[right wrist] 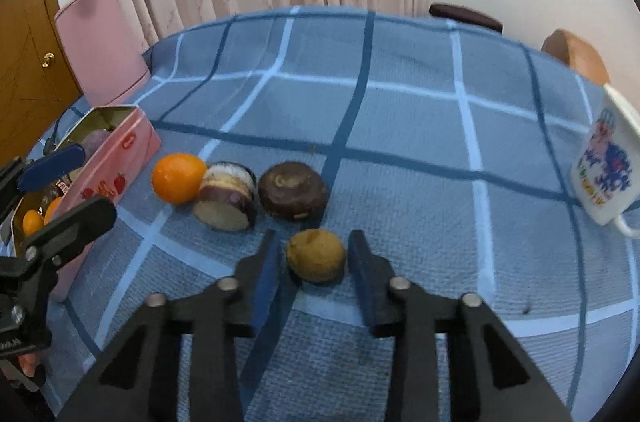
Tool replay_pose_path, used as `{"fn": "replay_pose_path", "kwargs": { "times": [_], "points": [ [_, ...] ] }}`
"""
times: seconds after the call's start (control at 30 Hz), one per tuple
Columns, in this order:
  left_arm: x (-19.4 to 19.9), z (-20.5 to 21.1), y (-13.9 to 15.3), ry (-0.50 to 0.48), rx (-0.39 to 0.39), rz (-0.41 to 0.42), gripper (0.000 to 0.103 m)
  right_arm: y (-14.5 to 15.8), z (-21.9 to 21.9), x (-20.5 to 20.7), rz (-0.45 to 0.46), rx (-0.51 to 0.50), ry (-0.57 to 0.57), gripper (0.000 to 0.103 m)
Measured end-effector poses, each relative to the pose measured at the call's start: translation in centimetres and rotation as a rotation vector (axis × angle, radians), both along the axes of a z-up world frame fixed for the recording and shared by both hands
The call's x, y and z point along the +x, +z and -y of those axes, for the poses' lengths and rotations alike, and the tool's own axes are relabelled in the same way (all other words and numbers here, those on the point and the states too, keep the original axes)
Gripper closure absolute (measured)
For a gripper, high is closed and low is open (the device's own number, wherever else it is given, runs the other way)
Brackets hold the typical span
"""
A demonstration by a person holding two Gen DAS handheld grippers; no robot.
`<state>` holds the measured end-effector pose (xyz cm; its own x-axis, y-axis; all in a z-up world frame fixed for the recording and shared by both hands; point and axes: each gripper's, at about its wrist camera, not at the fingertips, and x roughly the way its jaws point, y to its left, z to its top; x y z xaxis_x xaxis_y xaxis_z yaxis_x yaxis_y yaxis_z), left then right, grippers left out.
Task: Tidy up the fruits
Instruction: 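Grasp the striped tuber slice with the left gripper while the right grasps the small brown fruit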
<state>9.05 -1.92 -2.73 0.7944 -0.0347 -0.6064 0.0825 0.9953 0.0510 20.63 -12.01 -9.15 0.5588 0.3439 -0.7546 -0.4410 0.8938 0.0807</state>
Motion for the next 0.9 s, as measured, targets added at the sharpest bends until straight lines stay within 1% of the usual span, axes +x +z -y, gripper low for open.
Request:
{"fn": "replay_pose_path", "kwargs": {
  "times": [0.1, 0.3, 0.43, 0.53, 0.6, 0.63, 0.67, 0.73, 0.9],
  "points": [
    [0.4, 0.4, -0.1, -0.014, -0.002, -0.009, 0.028, 0.3, 0.1, -0.5, 0.022, 0.006, 0.005, 0.071],
    [1.8, 1.8, -0.3, -0.058, 0.017, -0.025, 0.028, 1.1, 1.9, -0.6, 0.052, 0.073, -0.074, 0.071],
    [2.8, 3.1, -0.6, -0.09, 0.049, -0.033, 0.028, 1.5, 2.9, -0.7, 0.067, 0.117, -0.112, 0.071],
    [3.5, 3.9, -0.9, -0.107, 0.078, -0.037, 0.028, 1.7, 3.2, -0.9, 0.077, 0.122, -0.12, 0.071],
    [3.9, 4.2, -1.2, -0.127, 0.077, -0.045, 0.029, 1.7, 3.2, -0.8, 0.078, 0.129, -0.125, 0.071],
    [4.1, 4.3, -1.3, -0.137, 0.074, -0.052, 0.032, 1.8, 3.3, -0.8, 0.079, 0.133, -0.127, 0.071],
    [4.3, 4.5, -1.5, -0.149, 0.071, -0.061, 0.038, 1.8, 3.3, -0.8, 0.079, 0.137, -0.129, 0.071],
    [4.9, 4.7, -2.0, -0.173, 0.049, -0.09, 0.045, 1.8, 3.4, -0.8, 0.079, 0.14, -0.131, 0.071],
    [5.6, 4.6, -2.6, -0.177, 0.029, -0.12, 0.052, 1.9, 3.1, -0.9, 0.089, 0.121, -0.124, 0.071]
  ]
}}
